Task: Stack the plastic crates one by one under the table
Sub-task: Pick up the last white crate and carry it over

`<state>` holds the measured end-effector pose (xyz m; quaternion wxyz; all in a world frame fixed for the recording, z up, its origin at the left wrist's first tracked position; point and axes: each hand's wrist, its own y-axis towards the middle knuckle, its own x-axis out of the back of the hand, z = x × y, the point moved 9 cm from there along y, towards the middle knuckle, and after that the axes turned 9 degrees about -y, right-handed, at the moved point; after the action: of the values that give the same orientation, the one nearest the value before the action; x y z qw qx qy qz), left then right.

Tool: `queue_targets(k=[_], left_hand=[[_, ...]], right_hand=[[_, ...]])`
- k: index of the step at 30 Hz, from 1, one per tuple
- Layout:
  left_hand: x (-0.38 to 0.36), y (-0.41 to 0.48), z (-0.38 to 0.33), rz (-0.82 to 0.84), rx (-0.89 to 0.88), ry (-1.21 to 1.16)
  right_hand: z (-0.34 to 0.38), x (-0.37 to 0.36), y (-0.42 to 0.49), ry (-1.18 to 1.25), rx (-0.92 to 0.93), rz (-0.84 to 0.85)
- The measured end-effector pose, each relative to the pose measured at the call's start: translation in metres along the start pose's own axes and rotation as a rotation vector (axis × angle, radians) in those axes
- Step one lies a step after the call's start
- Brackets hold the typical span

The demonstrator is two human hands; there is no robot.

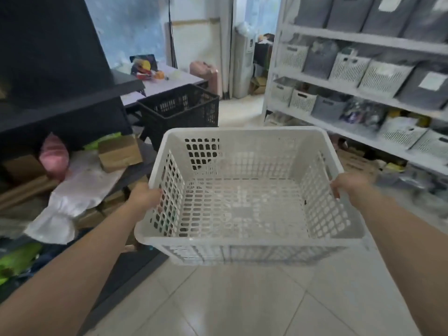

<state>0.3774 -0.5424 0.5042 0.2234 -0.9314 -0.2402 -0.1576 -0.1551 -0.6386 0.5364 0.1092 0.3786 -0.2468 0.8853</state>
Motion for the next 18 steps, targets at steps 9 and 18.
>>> queue_targets(k=[9,18], left_hand=[[-0.049,0.173,-0.138,-0.053,-0.102,0.044],[-0.025,0.352,-0.294,-0.203,-0.137,0.059]], right_hand=[[0.129,-0.004,0.167,0.138,0.062,-0.028],[0.344,-0.037,0.350,0.255,0.152,-0.002]])
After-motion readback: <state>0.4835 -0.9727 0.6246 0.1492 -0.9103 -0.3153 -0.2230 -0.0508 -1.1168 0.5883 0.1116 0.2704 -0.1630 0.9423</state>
